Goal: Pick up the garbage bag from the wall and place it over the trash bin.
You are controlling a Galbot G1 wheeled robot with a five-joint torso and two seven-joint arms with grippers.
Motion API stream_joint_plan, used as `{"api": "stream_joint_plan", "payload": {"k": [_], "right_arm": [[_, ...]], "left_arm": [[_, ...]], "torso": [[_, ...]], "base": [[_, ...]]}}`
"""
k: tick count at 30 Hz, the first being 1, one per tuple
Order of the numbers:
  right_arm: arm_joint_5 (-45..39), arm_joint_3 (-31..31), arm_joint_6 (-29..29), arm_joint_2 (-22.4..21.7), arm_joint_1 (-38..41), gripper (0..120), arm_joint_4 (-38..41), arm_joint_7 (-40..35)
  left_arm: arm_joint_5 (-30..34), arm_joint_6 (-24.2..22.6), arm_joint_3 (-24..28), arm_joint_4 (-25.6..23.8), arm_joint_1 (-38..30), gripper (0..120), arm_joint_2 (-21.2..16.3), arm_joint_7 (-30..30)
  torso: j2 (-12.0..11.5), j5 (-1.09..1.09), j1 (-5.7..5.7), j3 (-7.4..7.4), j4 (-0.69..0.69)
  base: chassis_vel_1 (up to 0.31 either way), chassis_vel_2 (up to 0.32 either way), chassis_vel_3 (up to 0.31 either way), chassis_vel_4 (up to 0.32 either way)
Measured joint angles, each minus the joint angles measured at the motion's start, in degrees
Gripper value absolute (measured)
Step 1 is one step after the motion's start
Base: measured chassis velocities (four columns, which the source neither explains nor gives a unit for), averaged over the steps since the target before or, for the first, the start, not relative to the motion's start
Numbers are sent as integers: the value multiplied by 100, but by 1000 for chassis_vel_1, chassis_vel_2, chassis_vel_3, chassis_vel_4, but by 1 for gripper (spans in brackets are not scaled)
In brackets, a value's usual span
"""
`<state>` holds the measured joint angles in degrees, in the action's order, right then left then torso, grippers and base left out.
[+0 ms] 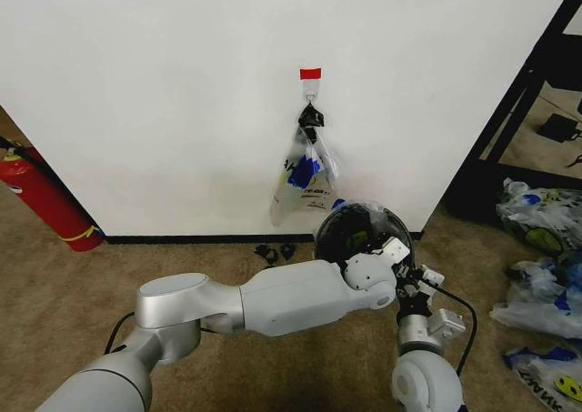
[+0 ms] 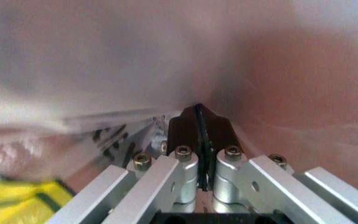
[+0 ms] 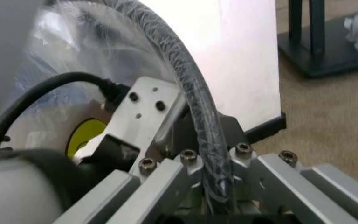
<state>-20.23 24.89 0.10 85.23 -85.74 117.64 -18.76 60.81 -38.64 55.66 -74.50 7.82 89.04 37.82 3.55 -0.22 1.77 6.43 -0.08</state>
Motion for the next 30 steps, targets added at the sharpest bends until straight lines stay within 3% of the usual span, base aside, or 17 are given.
{"api": "stream_joint_plan", "payload": {"k": [12, 22, 29, 30], "right_arm": [[550, -150, 345, 30, -7, 0, -218, 210], [179, -190, 266, 7, -31, 0, -186, 225], [-121, -183, 152, -8, 164, 0, -291, 188], [-183, -134, 107, -16, 204, 0, -326, 138]], "left_arm": [[390, -93, 113, 175, -119, 0, -6, 40], [454, 37, 4, 305, -52, 0, 81, 40], [531, 61, 26, -197, -154, 0, -309, 106], [566, 79, 28, -316, -177, 0, -373, 129]], "torso": [[0, 0, 0, 0, 0], [0, 0, 0, 0, 0], [0, 0, 0, 0, 1], [0, -1, 0, -1, 9]], "base": [[0, 0, 0, 0], [0, 0, 0, 0], [0, 0, 0, 0], [0, 0, 0, 0]]}}
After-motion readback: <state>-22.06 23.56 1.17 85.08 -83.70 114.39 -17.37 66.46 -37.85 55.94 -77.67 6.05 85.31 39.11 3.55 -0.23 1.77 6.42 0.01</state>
